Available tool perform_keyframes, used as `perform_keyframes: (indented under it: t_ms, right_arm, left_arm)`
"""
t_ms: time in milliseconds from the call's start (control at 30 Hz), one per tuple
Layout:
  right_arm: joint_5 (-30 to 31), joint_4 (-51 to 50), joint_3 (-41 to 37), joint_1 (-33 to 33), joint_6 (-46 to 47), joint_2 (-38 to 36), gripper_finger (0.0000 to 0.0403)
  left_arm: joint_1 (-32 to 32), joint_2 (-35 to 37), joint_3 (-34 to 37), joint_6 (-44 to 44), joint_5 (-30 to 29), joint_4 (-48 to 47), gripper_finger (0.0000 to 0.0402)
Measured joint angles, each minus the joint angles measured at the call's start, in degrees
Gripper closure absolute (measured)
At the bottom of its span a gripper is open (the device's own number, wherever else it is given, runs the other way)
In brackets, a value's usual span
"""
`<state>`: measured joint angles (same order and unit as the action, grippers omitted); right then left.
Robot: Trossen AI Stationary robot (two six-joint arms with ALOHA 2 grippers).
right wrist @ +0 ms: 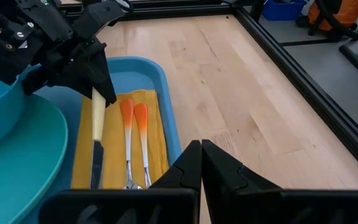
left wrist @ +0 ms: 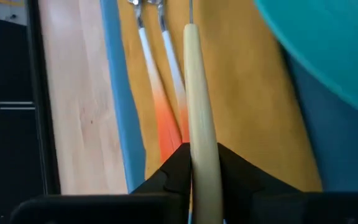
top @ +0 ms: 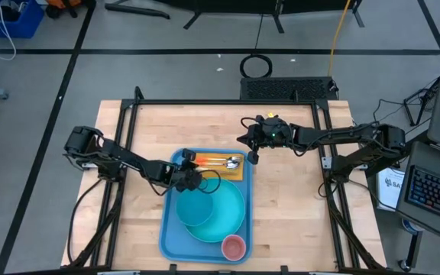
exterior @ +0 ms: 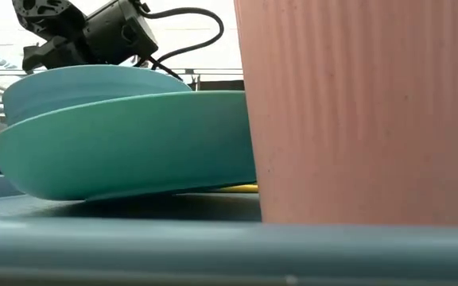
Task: Set up tray
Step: Put the light green knife on top of the orange napkin to the bottom of the orange spoon
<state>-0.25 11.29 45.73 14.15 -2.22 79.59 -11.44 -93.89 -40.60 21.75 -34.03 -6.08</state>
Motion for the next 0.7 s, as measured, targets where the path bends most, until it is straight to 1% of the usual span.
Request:
perform_keyframes:
  t_ms: [167, 233, 333, 467, 633, 700]
  right_arm:
    - [0.0, 0.0, 0.0, 0.0, 0.0, 0.0, 0.0403]
    - [0.0, 0.0, 0.0, 0.0, 0.0, 0.0, 0.0403]
    - [0.0, 0.0, 0.0, 0.0, 0.0, 0.0, 0.0403]
    - [0.0, 0.0, 0.0, 0.0, 0.0, 0.0, 0.0403]
    - [0.0, 0.0, 0.0, 0.0, 0.0, 0.0, 0.0403]
    - [0.0, 0.0, 0.0, 0.0, 0.0, 0.0, 0.0403]
  left_arm:
    - [-0.2, 0.0, 0.0, -1.1, -1.3, 0.4, 0.0282]
    - [-0.3, 0.0, 0.0, -0.9, -0.7, 0.4, 0.0267]
    - [-0.4, 0.0, 0.0, -3.3, 0.3, 0.4, 0.0253]
    - [-0.9, 0.1, 0.0, -0.1, 1.6, 0.3, 0.0255]
    - [-1.2, 0.0, 0.1, 0.4, 0.7, 0.2, 0.0274]
    - [-1.1, 0.0, 0.1, 2.2, -1.4, 0.0, 0.0283]
